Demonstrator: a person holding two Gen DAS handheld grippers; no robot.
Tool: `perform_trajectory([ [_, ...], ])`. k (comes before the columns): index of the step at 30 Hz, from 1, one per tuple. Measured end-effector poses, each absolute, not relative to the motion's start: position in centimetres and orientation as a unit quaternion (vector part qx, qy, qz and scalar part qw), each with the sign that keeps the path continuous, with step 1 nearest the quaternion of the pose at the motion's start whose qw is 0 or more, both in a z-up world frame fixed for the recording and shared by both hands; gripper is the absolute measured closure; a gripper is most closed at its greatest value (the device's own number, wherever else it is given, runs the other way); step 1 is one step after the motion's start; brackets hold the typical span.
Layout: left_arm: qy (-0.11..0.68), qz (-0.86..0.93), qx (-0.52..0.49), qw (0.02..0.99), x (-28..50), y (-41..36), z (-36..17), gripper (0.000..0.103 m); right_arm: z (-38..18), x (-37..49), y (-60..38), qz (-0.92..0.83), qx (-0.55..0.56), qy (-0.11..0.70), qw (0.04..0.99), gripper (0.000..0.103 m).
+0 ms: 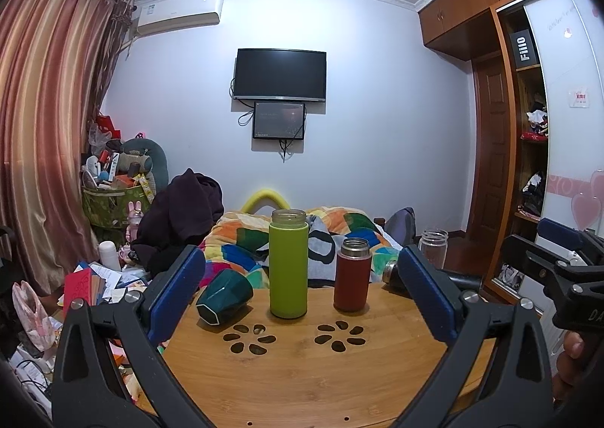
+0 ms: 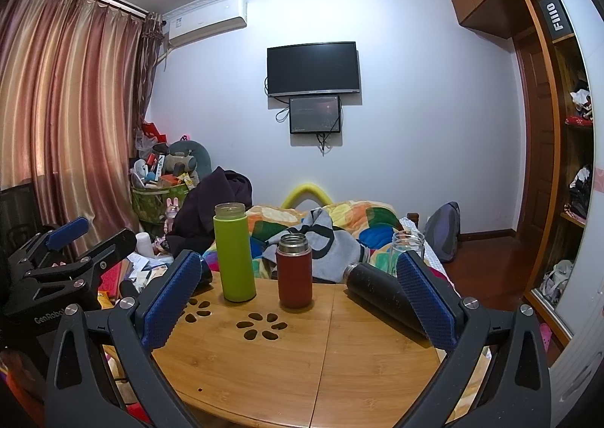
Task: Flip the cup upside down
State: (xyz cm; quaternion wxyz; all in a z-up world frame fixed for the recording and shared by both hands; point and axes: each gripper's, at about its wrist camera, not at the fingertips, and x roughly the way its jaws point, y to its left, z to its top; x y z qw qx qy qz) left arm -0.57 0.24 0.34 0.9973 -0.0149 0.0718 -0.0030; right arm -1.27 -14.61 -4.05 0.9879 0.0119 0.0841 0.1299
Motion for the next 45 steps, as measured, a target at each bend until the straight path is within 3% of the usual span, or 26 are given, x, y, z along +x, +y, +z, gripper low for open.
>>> perform_trajectory([
  [45, 0.080, -0.004, -0.010, 0.997, -0.2, 0.7, 0.4, 0.000, -4.3, 0.1, -14.9, 0.132, 0.005, 0.098, 0.986, 0.000],
])
